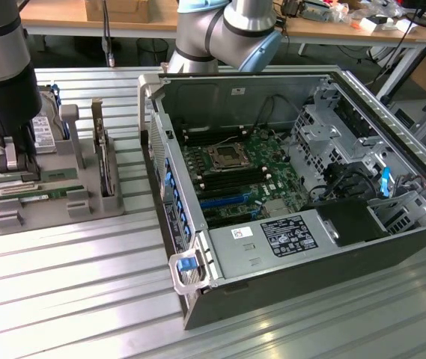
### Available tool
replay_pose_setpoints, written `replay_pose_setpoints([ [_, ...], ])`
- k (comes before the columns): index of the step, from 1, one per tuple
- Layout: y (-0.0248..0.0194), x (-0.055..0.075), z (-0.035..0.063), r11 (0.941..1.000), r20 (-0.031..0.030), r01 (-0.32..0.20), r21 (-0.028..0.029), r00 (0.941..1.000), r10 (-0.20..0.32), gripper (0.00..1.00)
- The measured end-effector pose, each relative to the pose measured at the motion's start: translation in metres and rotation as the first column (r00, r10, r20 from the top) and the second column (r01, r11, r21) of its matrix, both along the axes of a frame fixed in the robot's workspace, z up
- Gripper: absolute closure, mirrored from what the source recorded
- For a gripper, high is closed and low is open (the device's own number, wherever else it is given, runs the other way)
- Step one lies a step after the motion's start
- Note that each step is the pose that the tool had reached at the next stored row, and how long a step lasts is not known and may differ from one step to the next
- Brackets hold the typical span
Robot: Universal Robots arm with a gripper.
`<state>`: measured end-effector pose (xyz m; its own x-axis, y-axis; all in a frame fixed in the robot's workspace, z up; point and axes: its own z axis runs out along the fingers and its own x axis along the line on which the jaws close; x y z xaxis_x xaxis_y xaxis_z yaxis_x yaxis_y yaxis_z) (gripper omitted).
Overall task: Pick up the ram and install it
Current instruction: 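Pick up the ram and move it above insertion slot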
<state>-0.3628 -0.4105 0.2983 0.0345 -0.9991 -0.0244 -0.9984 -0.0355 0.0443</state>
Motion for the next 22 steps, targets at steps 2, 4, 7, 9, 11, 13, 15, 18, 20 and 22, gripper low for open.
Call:
replay_pose_setpoints([
  [2,0.0000,0.000,0.0027,1.0000,0.0001,0.000,0.0000,1.0000,0.000,0.87],
  [4,0.0000,0.000,0.0050,1.0000,0.0001,0.000,0.0000,1.0000,0.000,0.87],
  [7,0.0000,0.000,0.0077,1.0000,0.0001,0.000,0.0000,1.0000,0.000,0.87],
  [9,0.0000,0.000,0.0099,1.0000,0.0001,0.000,0.0001,1.0000,0.000,0.87],
  [11,0.0000,0.000,0.0128,1.0000,0.0000,0.000,0.0000,1.0000,0.000,0.87],
  [13,0.0000,0.000,0.0150,1.0000,0.0000,0.000,0.0000,1.0000,0.000,0.87],
  [15,0.0000,0.000,0.0169,1.0000,0.0000,0.000,0.0000,1.0000,0.000,0.87],
  [18,0.0000,0.000,0.0206,1.0000,0.0001,0.000,0.0000,1.0000,0.000,0.87],
  [20,0.0000,0.000,0.0221,1.0000,0.0001,0.000,0.0000,1.0000,0.000,0.87],
  [22,0.0000,0.000,0.0246,1.0000,0.0000,0.000,0.0000,1.0000,0.000,0.87],
])
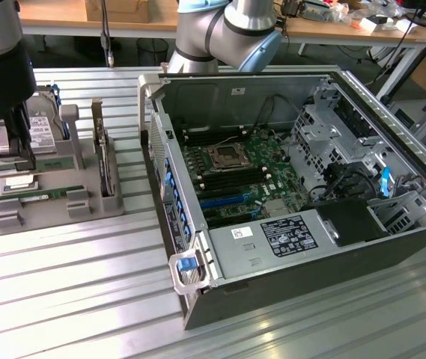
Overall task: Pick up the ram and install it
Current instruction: 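Pick up the ram and move it above insertion slot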
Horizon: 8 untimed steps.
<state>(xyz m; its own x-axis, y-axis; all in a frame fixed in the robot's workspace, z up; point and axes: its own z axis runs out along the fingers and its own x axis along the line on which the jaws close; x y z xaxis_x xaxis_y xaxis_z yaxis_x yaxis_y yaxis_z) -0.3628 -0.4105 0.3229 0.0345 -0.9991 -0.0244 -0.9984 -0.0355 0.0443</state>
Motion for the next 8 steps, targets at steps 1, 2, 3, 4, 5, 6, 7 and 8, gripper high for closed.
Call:
replay_pose_setpoints([
  [1,0.0000,0.0000,0.0011,1.0000,0.0000,0.000,0.0000,1.0000,0.000,0.87],
  [2,0.0000,0.0000,0.0021,1.0000,0.0000,0.000,0.0000,1.0000,0.000,0.87],
  [3,0.0000,0.0000,0.0037,1.0000,0.0000,0.000,0.0000,1.0000,0.000,0.87],
  [4,0.0000,0.0000,0.0046,1.0000,0.0000,0.000,0.0000,1.0000,0.000,0.87],
  [5,0.0000,0.0000,0.0061,1.0000,0.0000,0.000,0.0001,1.0000,0.000,0.87],
  [6,0.0000,0.0000,0.0069,1.0000,0.0001,0.000,0.0000,1.0000,0.000,0.87],
  [7,0.0000,0.0000,0.0082,1.0000,0.0001,0.000,0.0001,1.0000,0.000,0.87],
  [8,0.0000,0.0000,0.0091,1.0000,0.0000,0.000,0.0001,1.0000,0.000,0.87],
])
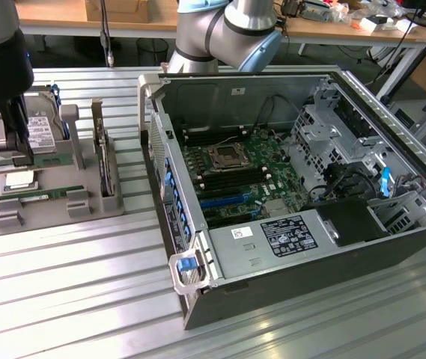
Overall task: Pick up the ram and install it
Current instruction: 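Pick up the ram and move it above insertion slot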
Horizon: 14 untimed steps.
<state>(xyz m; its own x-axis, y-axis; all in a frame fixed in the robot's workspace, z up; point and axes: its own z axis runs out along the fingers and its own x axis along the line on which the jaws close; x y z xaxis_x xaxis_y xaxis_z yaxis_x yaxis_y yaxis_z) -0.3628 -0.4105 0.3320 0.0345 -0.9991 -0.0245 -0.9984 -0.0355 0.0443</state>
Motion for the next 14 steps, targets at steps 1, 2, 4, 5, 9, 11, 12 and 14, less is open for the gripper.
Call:
replay_pose_setpoints([
  [1,0.0000,0.000,0.0006,1.0000,0.0001,0.000,0.0000,1.0000,0.000,0.87],
  [2,0.0000,0.000,0.0013,1.0000,0.0000,0.000,0.0000,1.0000,0.000,0.87],
  [4,0.0000,0.000,0.0032,1.0000,0.0000,0.000,0.0000,1.0000,0.000,0.87],
  [5,0.0000,0.000,0.0045,1.0000,0.0000,0.000,0.0000,1.0000,0.000,0.87],
  [9,0.0000,0.000,0.0079,1.0000,0.0000,0.000,0.0000,1.0000,0.000,0.87],
  [11,0.0000,0.000,0.0099,1.0000,0.0001,0.000,0.0000,1.0000,0.000,0.87],
  [12,0.0000,0.000,0.0110,1.0000,0.0000,0.000,0.0000,1.0000,0.000,0.87],
  [14,0.0000,0.000,0.0137,1.0000,-0.0001,0.000,-0.0001,1.0000,0.000,0.87],
])
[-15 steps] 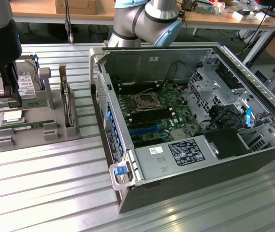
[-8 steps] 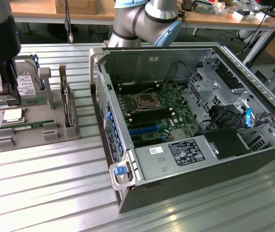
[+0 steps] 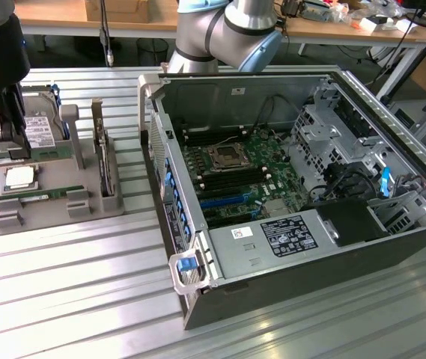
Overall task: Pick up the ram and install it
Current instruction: 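Pick up the ram and move it above insertion slot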
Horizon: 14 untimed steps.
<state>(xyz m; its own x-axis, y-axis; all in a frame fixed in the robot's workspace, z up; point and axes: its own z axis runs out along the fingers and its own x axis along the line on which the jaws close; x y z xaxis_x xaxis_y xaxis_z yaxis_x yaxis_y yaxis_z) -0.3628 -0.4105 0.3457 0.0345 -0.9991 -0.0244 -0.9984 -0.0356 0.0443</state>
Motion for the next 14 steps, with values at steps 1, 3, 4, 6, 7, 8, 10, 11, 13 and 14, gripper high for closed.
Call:
replay_pose_setpoints([
  [1,0.0000,0.000,0.0007,1.0000,0.0001,0.000,0.0000,1.0000,0.000,0.87],
  [3,0.0000,0.000,0.0025,1.0000,0.0000,0.000,0.0000,1.0000,0.000,0.87],
  [4,0.0000,0.000,0.0036,1.0000,0.0001,0.000,0.0001,1.0000,0.000,0.87],
  [6,0.0000,0.000,0.0058,1.0000,0.0001,0.000,0.0001,1.0000,0.000,0.87],
  [7,0.0000,0.000,0.0069,1.0000,0.0001,0.000,0.0001,1.0000,0.000,0.87],
  [8,0.0000,0.000,0.0076,1.0000,0.0001,0.000,0.0001,1.0000,0.000,0.87],
  [10,0.0000,0.000,0.0095,1.0000,0.0001,0.000,0.0000,1.0000,0.000,0.87],
  [11,0.0000,0.000,0.0103,1.0000,0.0002,0.000,0.0001,1.0000,0.000,0.87],
  [13,0.0000,0.000,0.0120,1.0000,0.0001,0.000,0.0000,1.0000,0.000,0.87],
  [14,0.0000,0.000,0.0131,1.0000,0.0001,0.000,0.0000,1.0000,0.000,0.87],
])
